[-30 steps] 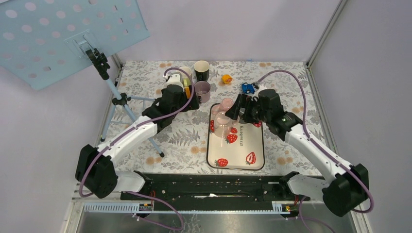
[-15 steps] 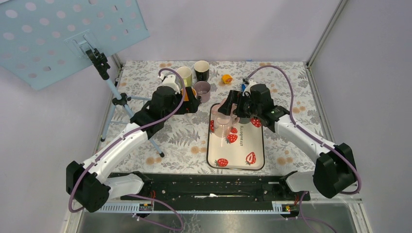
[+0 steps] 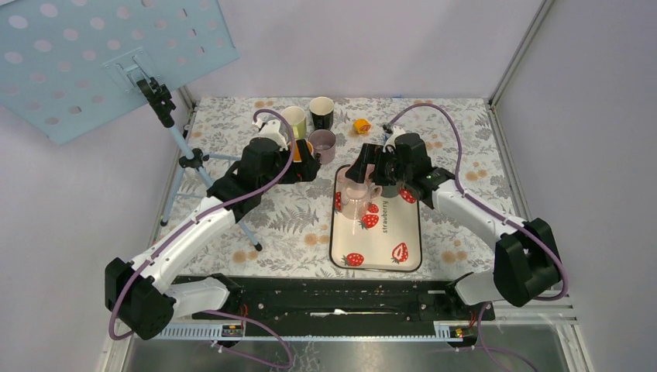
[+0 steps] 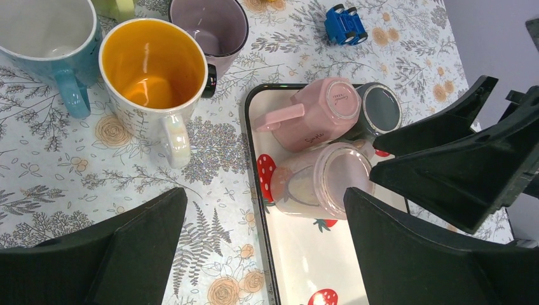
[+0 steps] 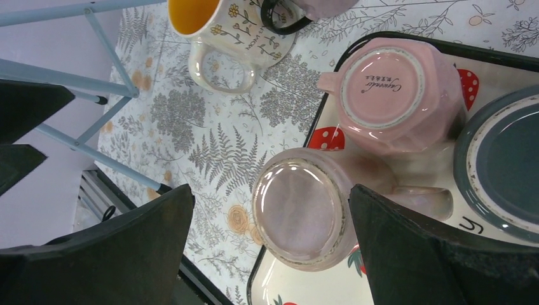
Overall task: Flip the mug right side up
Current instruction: Place the cup at the center of the board.
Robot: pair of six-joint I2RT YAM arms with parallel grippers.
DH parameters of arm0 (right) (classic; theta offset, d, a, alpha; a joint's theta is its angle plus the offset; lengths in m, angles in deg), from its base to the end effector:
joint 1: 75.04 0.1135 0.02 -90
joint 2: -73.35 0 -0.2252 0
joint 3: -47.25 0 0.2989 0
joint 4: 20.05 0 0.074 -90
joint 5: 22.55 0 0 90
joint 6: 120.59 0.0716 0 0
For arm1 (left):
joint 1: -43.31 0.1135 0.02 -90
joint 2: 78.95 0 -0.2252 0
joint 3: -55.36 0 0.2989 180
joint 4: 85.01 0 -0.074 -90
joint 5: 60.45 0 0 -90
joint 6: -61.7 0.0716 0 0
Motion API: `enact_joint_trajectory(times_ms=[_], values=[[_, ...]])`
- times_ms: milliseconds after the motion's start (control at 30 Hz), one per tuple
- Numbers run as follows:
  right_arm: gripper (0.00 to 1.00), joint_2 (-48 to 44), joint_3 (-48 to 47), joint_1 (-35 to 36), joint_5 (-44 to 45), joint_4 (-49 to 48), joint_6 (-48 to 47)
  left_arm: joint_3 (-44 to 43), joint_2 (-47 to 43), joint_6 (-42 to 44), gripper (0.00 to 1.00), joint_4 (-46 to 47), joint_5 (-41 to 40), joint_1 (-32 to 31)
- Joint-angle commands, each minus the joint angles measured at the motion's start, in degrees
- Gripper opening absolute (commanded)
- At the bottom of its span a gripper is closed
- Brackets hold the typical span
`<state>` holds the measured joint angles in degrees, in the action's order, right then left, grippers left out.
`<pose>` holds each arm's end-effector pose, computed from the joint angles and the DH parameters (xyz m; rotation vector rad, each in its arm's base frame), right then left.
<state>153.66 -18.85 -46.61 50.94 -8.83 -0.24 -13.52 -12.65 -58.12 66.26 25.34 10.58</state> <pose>0.3427 0.2086 0.2009 -0.1584 2.1185 0.9234 0.3045 -0.1895 0.2691 0.0052 2.0810 -0.6076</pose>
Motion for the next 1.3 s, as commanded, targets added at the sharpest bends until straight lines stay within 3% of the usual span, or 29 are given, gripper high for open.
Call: enact_joint_trajectory(times_ms=[0,933,1267], values=[[1.0,1.96,-1.72,-0.3,0.85,-1.61,-2.42,-2.19,-1.35,-0.13,0.99,1.39,0.47,0.17],[1.0,2.85,1.13,-0.31,0.12,2.51,-4.31,-2.75,-0.89,-0.15,0.99,1.35,0.44,0.16],[1.0,-1.12,3.54,-0.22,-0.4,4.89,-3.06,-2.77,-1.0,-0.06,0.99,1.41,0.69,0.13]])
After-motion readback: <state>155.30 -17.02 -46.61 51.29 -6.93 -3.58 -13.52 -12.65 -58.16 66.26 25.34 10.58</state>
